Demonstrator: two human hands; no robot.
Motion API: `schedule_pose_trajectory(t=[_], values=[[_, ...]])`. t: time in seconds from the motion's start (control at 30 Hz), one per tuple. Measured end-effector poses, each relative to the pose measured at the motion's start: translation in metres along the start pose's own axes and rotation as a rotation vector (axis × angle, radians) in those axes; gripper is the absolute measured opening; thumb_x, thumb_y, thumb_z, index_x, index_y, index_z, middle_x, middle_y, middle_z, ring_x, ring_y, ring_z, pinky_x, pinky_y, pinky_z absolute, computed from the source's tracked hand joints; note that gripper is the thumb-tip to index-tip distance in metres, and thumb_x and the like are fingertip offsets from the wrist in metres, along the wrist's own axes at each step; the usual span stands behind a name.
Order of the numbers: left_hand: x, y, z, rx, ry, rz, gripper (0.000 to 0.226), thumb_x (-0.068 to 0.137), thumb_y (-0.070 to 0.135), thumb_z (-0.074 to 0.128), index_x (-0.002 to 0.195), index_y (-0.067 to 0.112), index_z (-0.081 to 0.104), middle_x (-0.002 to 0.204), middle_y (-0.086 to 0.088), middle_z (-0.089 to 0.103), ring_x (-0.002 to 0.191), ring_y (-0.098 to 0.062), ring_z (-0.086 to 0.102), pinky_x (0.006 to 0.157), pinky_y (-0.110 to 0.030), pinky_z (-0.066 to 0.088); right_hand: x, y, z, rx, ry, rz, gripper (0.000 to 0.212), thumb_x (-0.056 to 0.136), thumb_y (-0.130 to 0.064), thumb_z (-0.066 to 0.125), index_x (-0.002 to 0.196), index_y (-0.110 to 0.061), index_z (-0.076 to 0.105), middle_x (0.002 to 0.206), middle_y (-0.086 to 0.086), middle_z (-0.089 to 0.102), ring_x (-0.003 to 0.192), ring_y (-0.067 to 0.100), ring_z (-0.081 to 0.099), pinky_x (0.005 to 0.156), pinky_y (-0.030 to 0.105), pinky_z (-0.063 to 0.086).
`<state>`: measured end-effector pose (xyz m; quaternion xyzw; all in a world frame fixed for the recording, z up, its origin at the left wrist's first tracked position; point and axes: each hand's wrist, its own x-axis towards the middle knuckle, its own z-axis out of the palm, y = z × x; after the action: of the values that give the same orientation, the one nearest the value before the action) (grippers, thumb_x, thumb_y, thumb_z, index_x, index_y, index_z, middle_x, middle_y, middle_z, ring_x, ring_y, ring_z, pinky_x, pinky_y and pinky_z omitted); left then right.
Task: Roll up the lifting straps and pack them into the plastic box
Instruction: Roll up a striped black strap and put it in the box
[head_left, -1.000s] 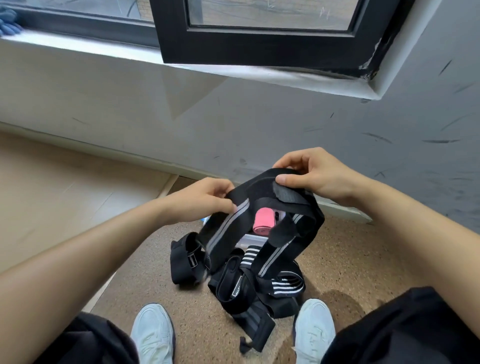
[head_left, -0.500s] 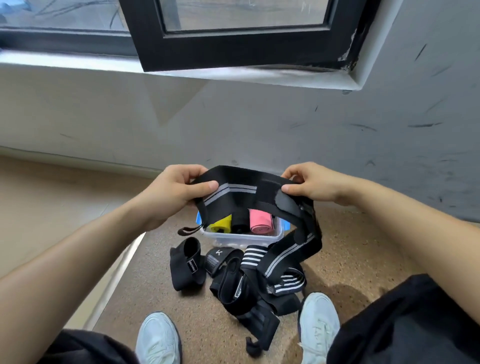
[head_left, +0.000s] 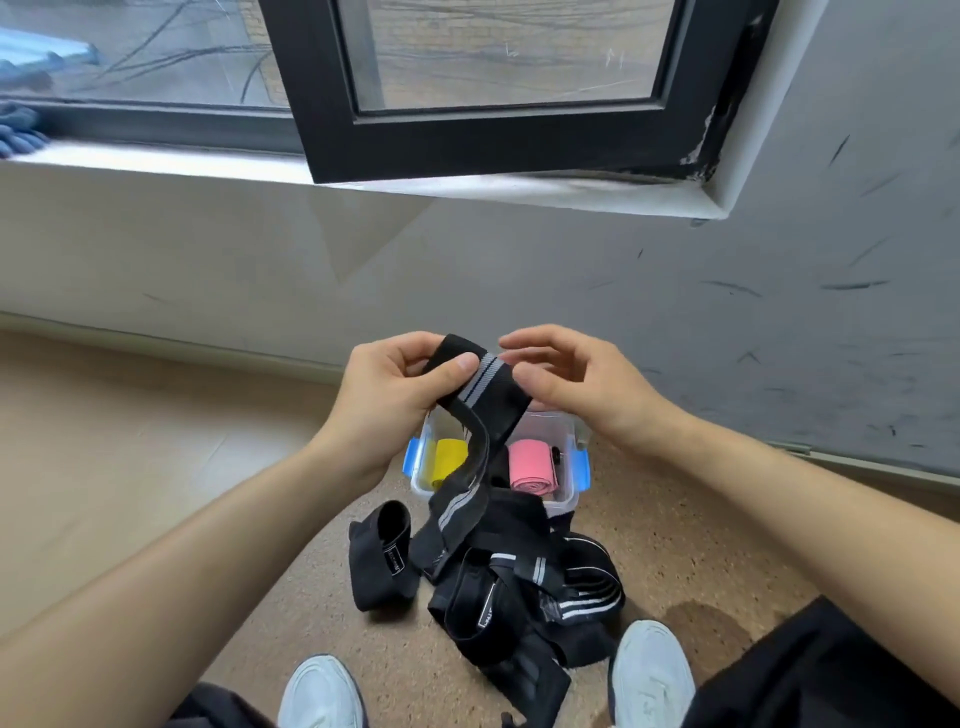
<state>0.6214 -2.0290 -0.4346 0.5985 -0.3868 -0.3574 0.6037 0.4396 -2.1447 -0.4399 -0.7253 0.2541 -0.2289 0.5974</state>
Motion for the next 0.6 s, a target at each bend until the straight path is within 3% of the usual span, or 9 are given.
schedule_pose_trajectory(t=[0.1, 0.17, 0.3, 0.37, 0.5, 0.6], values=[[-0.007, 0.005, 0.008, -0.14, 0.027, -0.001, 0.012, 0.091, 0.004, 0.071, 0.102, 0.0, 0.075, 0.088, -0.009, 0.079, 0.076, -0.014, 0.074, 0.067, -0.021, 0.055, -0.006, -0.006, 0.015, -0.157, 0.079, -0.104, 0.05, 0.078, -0.024, 0.086, 0.122, -0.029, 0.064, 0.113, -0.007, 0.068, 0.104, 0.009, 0.067, 0.083, 0.022, 0.056], [-0.009, 0.007, 0.01, -0.178, 0.024, -0.006, 0.01, 0.093, 0.007, 0.07, 0.101, 0.004, 0.076, 0.088, -0.007, 0.079, 0.076, -0.014, 0.071, 0.067, -0.023, 0.054, -0.004, -0.007, 0.02, -0.124, 0.142, -0.169, 0.041, 0.082, -0.006, 0.082, 0.117, -0.02, 0.063, 0.1, -0.002, 0.068, 0.091, 0.009, 0.068, 0.076, 0.021, 0.054], [-0.006, 0.007, 0.003, 0.048, 0.146, 0.114, 0.009, 0.086, 0.016, 0.08, 0.093, 0.011, 0.076, 0.085, -0.003, 0.078, 0.077, -0.014, 0.07, 0.067, -0.024, 0.055, 0.003, -0.012, 0.013, 0.078, 0.161, -0.139, 0.025, 0.092, 0.005, 0.068, 0.112, -0.007, 0.06, 0.086, 0.001, 0.073, 0.08, 0.016, 0.073, 0.076, 0.028, 0.06], [-0.002, 0.008, -0.003, 0.161, 0.183, 0.198, 0.023, 0.079, 0.018, 0.088, 0.094, 0.013, 0.071, 0.088, 0.0, 0.074, 0.079, -0.011, 0.068, 0.072, -0.022, 0.055, 0.006, -0.016, 0.006, 0.073, 0.149, -0.119, 0.017, 0.095, 0.003, 0.064, 0.11, -0.003, 0.062, 0.086, 0.003, 0.073, 0.08, 0.015, 0.073, 0.074, 0.025, 0.061], [0.005, 0.011, -0.01, 0.243, -0.138, 0.248, 0.047, 0.079, 0.019, 0.087, 0.121, 0.025, 0.068, 0.116, 0.004, 0.072, 0.107, -0.013, 0.07, 0.088, -0.026, 0.057, 0.012, -0.024, 0.002, 0.038, 0.119, -0.096, 0.009, 0.1, -0.004, 0.059, 0.106, -0.001, 0.066, 0.07, -0.005, 0.071, 0.06, 0.003, 0.067, 0.053, 0.013, 0.05], [0.011, 0.018, -0.006, 0.232, -0.209, 0.297, 0.039, 0.085, 0.007, 0.08, 0.121, 0.017, 0.07, 0.11, -0.002, 0.076, 0.103, -0.021, 0.074, 0.086, -0.036, 0.062, 0.018, -0.033, -0.001, 0.003, 0.067, -0.057, 0.02, 0.104, -0.015, 0.055, 0.1, -0.001, 0.068, 0.06, -0.009, 0.066, 0.051, 0.0, 0.06, 0.048, 0.01, 0.042]])
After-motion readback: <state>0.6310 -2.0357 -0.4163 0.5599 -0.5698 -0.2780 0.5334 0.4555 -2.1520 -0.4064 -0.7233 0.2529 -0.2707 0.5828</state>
